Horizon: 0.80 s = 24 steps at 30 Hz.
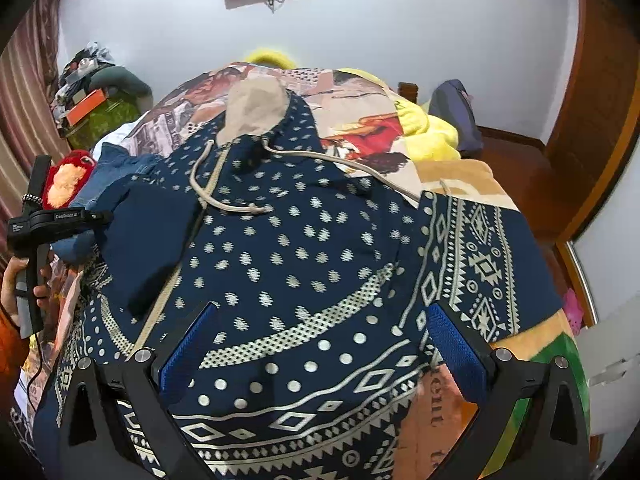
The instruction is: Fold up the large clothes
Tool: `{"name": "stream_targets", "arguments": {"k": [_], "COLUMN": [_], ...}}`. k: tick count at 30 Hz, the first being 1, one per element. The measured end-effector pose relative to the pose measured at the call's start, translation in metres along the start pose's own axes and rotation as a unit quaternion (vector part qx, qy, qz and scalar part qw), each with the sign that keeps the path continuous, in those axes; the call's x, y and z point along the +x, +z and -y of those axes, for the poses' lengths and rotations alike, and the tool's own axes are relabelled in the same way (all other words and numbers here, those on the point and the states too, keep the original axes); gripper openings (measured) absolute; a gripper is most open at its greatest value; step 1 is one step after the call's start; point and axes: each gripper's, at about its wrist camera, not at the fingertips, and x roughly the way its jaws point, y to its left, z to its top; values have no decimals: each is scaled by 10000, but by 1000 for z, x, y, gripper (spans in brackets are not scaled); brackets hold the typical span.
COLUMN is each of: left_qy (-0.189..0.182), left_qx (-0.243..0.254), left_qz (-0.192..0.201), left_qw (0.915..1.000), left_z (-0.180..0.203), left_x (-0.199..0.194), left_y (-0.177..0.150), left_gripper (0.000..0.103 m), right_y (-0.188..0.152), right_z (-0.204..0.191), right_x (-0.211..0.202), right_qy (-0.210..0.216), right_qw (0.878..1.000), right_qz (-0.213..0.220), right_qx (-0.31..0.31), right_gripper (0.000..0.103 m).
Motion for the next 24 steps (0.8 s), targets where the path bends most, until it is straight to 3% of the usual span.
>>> {"name": "stream_targets", "arguments": {"k": [3, 5, 13, 18, 24], "left_qy": [400, 394, -470, -1121, -1238], "left_qx": [498, 752, 1812, 2159, 2744], "left_qz": [352, 597, 1382, 1101, 271], "left_qw": [9973, 9946, 9725, 9637, 9532], "left_z": [26, 47, 172, 253, 319], "left_x": [-19, -38, -103, -97, -40], "left_y": [6, 12, 33, 25, -26], "left_gripper": [9, 8, 8, 8, 8], "right_y": [-2, -4, -6, -12, -25], "right_z": [10, 17, 52, 78, 105], "right_x": [-2, -6, -29, -45, -58], "right_qy": [-30, -51, -145, -220, -389], "right_qw": [10000, 9999, 9985, 9970, 9953], "right_qz": [-7, 32, 248, 330, 275], "right_qx": [87, 133, 467, 665, 839], "right_gripper": [103, 103, 103, 103, 103]}}
